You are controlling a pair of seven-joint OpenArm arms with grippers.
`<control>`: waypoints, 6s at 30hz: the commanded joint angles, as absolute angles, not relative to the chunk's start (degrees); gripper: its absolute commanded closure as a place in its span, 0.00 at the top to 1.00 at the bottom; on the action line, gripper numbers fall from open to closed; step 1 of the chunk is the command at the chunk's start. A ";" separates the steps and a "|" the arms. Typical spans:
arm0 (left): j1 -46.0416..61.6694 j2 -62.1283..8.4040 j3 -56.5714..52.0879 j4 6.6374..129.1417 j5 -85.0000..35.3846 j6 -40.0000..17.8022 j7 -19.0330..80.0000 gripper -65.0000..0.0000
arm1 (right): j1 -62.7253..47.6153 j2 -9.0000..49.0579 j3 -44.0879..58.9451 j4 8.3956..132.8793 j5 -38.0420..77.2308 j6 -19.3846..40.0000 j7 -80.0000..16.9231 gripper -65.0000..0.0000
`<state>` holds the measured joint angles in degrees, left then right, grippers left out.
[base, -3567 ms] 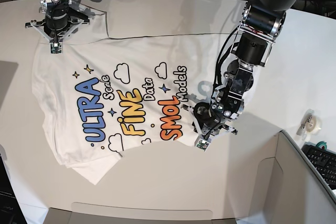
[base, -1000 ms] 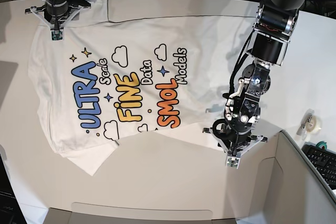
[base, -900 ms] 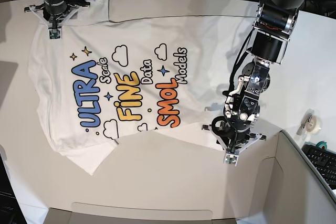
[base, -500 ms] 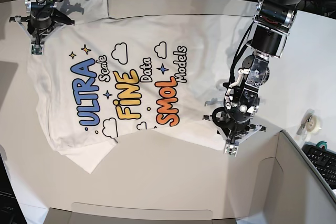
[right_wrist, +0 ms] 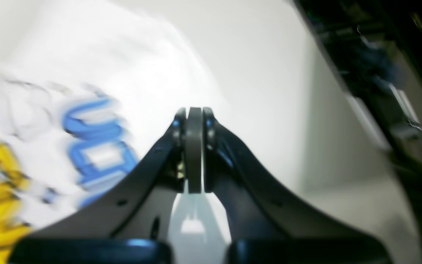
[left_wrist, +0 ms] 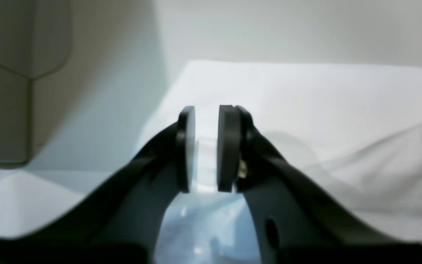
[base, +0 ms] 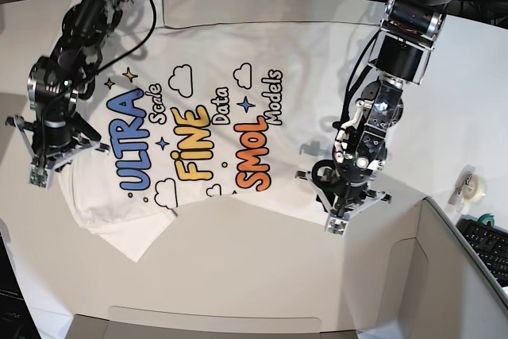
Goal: Layout the t-shirt on the table in an organized manner, then fold the t-shirt properly
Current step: 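Move the right gripper down to the hem corner near the blue lettering, then grasp the hem with both grippers and pull it taut away from the collar, then release the hem and raise both grippers away from the shirt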
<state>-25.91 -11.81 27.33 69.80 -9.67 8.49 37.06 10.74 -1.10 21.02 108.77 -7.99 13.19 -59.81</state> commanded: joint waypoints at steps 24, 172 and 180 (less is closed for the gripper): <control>-30.55 -11.21 27.47 61.49 -9.36 7.87 33.01 0.04 | 47.52 3.65 15.52 35.30 -8.31 13.14 -29.67 0.00; 8.75 -19.21 3.30 116.35 -9.80 -0.48 56.31 0.41 | -38.37 5.05 42.51 100.35 42.77 31.60 -54.73 0.33; 8.75 -19.21 3.30 116.26 -9.80 -0.48 56.31 0.41 | -38.64 5.58 42.51 92.44 49.45 32.13 -56.92 0.33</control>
<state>9.21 -18.76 3.60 115.35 -9.89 -0.69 57.32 -37.56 5.87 43.11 93.67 56.01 33.56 -49.34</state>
